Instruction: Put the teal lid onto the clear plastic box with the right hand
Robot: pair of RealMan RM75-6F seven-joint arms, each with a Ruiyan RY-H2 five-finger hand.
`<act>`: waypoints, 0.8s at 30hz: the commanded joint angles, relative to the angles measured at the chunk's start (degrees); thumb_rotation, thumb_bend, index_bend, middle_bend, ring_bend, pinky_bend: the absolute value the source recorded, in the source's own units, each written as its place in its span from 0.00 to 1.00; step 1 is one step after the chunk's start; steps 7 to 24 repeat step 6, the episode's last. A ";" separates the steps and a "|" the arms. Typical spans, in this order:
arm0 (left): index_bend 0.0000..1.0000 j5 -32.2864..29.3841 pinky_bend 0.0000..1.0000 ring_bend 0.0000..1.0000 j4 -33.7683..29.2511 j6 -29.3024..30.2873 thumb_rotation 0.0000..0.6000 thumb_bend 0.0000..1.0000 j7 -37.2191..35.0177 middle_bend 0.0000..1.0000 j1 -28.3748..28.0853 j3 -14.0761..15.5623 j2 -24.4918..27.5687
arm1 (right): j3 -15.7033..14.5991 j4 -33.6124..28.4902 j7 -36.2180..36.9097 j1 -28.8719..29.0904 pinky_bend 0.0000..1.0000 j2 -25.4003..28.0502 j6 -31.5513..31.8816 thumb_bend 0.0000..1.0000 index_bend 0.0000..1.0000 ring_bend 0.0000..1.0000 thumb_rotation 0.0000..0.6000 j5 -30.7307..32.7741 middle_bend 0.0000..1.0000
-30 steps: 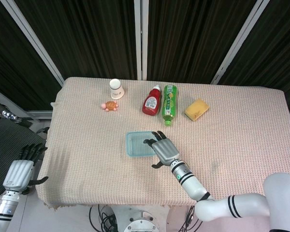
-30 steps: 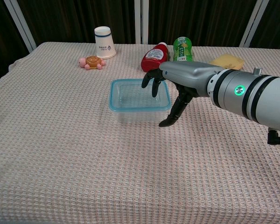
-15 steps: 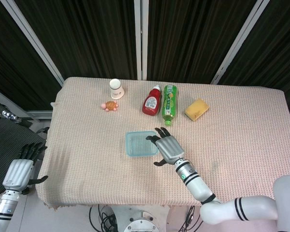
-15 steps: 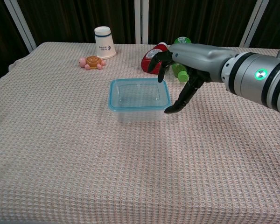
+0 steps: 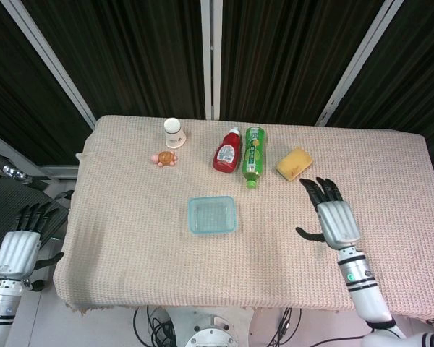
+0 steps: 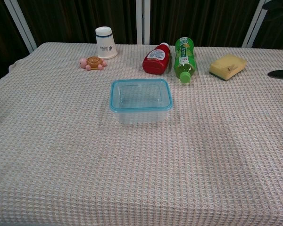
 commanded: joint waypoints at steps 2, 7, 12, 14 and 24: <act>0.14 -0.06 0.00 0.00 -1.56 2.12 1.00 0.00 3.22 0.06 0.45 -1.01 0.47 | -5.76 4.71 9.73 -9.29 0.00 4.72 7.51 0.08 0.00 0.00 1.00 -8.87 0.06; 0.14 0.84 0.00 0.00 -3.52 2.68 1.00 0.00 4.99 0.06 0.48 -0.84 1.18 | -7.93 9.39 16.34 -14.89 0.00 4.34 11.50 0.08 0.00 0.00 1.00 -13.49 0.06; 0.14 0.84 0.00 0.00 -3.52 2.68 1.00 0.00 4.99 0.06 0.48 -0.84 1.18 | -7.93 9.39 16.34 -14.89 0.00 4.34 11.50 0.08 0.00 0.00 1.00 -13.49 0.06; 0.14 0.84 0.00 0.00 -3.52 2.68 1.00 0.00 4.99 0.06 0.48 -0.84 1.18 | -7.93 9.39 16.34 -14.89 0.00 4.34 11.50 0.08 0.00 0.00 1.00 -13.49 0.06; 0.14 0.84 0.00 0.00 -3.52 2.68 1.00 0.00 4.99 0.06 0.48 -0.84 1.18 | -7.93 9.39 16.34 -14.89 0.00 4.34 11.50 0.08 0.00 0.00 1.00 -13.49 0.06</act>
